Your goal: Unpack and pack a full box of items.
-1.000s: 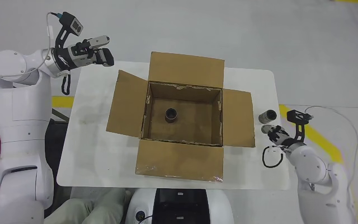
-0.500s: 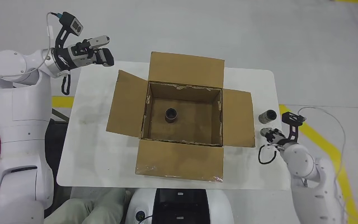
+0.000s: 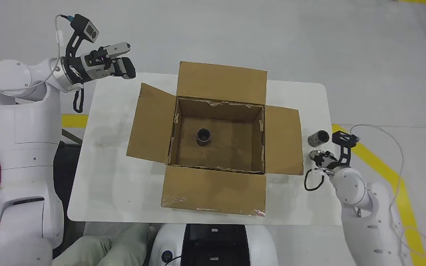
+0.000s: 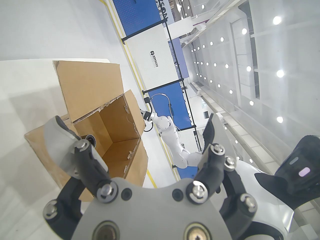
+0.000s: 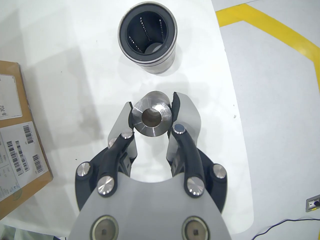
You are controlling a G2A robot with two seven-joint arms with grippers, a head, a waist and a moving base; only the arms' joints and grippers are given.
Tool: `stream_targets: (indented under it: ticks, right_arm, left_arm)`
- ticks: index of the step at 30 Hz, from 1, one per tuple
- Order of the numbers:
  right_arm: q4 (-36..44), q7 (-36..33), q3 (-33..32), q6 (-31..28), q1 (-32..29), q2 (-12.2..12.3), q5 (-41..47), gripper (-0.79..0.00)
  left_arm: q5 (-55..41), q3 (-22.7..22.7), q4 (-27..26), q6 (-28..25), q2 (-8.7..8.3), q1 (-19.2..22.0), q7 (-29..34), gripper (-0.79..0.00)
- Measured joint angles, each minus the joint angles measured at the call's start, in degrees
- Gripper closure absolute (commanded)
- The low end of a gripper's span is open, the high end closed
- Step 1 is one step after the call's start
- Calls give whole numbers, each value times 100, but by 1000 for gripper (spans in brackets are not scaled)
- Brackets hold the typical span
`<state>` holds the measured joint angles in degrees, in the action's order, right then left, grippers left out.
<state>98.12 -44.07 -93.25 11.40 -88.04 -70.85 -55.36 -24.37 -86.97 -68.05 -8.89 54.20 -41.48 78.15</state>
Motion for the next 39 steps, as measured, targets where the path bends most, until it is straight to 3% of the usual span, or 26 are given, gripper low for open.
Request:
stream_targets:
  ticks: [7, 12, 13, 18, 24, 39]
  right_arm:
    - [-156, -13, 117, 40, 111, 4, -99, -169]
    - [-218, -20, 151, 78, 160, 9, -138, -443]
    - [-229, -24, 154, 82, 168, 10, -140, -462]
    - [-273, -73, 167, 110, 214, 16, -139, -428]
    - [-155, -64, 141, 111, 186, 27, -137, -453]
    - [1181, 80, -137, 405, -420, 57, -383, -474]
  left_arm:
    - [0, 0, 0, 0, 0, 0, 0, -785]
    - [0, 0, 0, 0, 0, 0, 0, -785]
    - [0, 0, 0, 0, 0, 0, 0, -785]
    - [0, 0, 0, 0, 0, 0, 0, -785]
    - [0, 0, 0, 0, 0, 0, 0, -785]
    - [0, 0, 0, 0, 0, 0, 0, -785]
